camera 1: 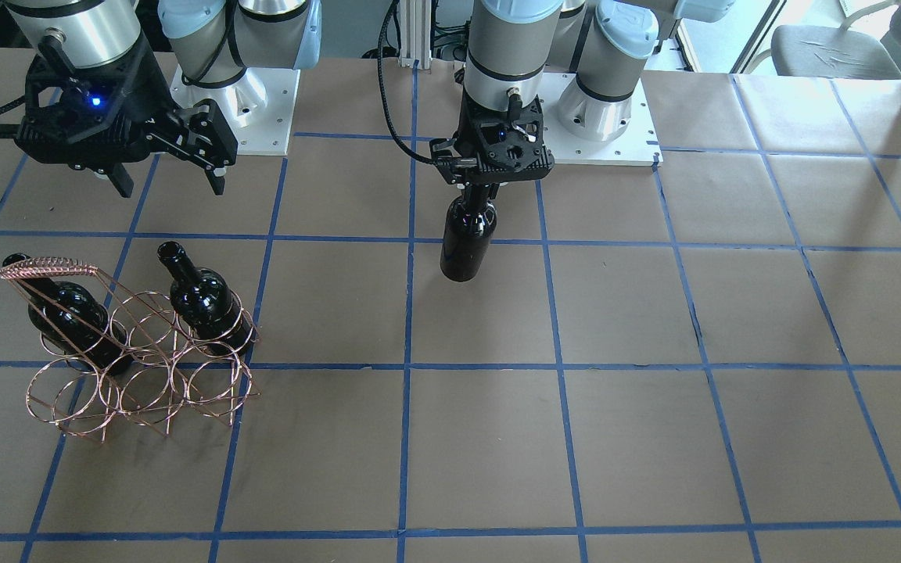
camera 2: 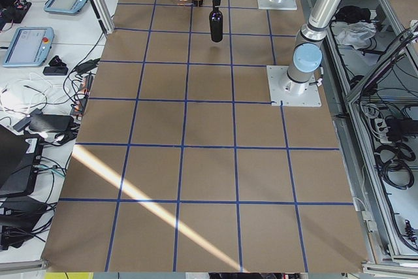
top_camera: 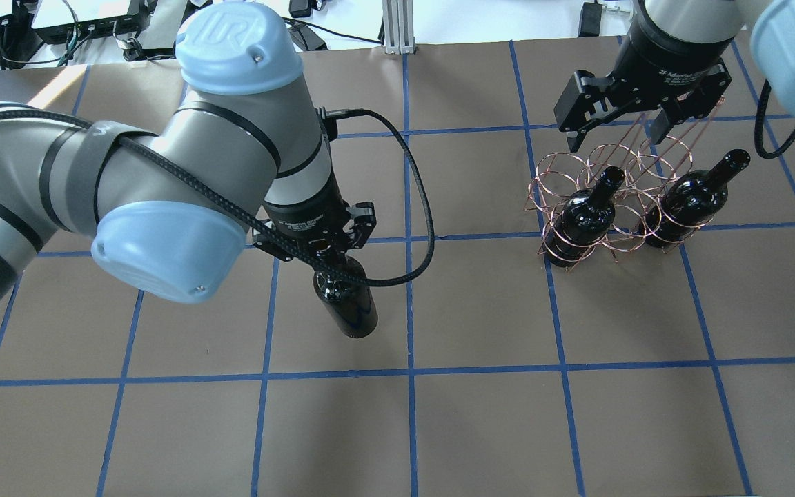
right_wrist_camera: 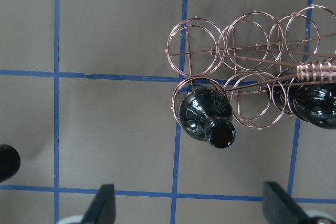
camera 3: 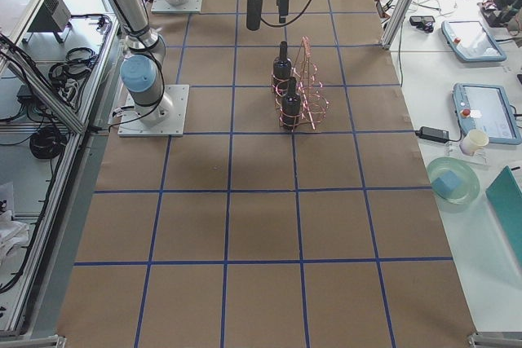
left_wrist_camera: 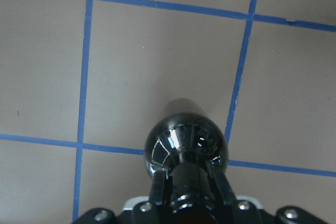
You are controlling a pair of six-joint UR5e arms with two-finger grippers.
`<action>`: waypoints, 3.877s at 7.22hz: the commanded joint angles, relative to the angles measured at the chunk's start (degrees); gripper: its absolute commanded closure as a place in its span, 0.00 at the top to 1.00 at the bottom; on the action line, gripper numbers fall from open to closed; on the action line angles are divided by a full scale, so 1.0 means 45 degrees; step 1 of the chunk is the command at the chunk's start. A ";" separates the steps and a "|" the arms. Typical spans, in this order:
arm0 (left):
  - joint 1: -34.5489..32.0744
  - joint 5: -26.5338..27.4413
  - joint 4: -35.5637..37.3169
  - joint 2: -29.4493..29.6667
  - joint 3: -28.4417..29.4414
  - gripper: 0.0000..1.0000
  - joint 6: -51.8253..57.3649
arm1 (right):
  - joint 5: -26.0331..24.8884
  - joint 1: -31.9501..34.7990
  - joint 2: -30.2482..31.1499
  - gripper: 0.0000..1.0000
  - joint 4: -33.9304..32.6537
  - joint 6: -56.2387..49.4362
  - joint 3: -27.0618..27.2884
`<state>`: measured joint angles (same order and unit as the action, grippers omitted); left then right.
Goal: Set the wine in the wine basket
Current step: 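Carry the bottle toward the table center and stand it upright, then open the left gripper and raise it away from the standing bottle, then reach the right gripper over the standing bottle and grasp its neck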
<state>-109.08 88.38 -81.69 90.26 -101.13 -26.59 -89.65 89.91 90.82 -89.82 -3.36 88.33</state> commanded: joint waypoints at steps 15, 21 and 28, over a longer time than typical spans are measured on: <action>0.4016 0.1181 -0.3738 -0.0447 0.3627 1.00 0.4999 | 0.0450 0.1883 -0.0082 0.99 -0.0430 0.2972 0.0292; 0.4825 -0.0070 -0.4425 -0.0818 0.3744 1.00 0.6670 | -0.0331 0.8119 -0.2581 0.99 -0.3047 0.9472 0.0254; 0.4884 0.2020 -0.3373 -0.1093 0.3725 1.00 0.6163 | -0.0486 0.8398 -0.3247 0.96 -0.3808 0.9477 0.0664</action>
<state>-87.17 96.95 -98.67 85.39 -84.24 1.57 -91.30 127.68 76.45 -106.14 39.50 91.25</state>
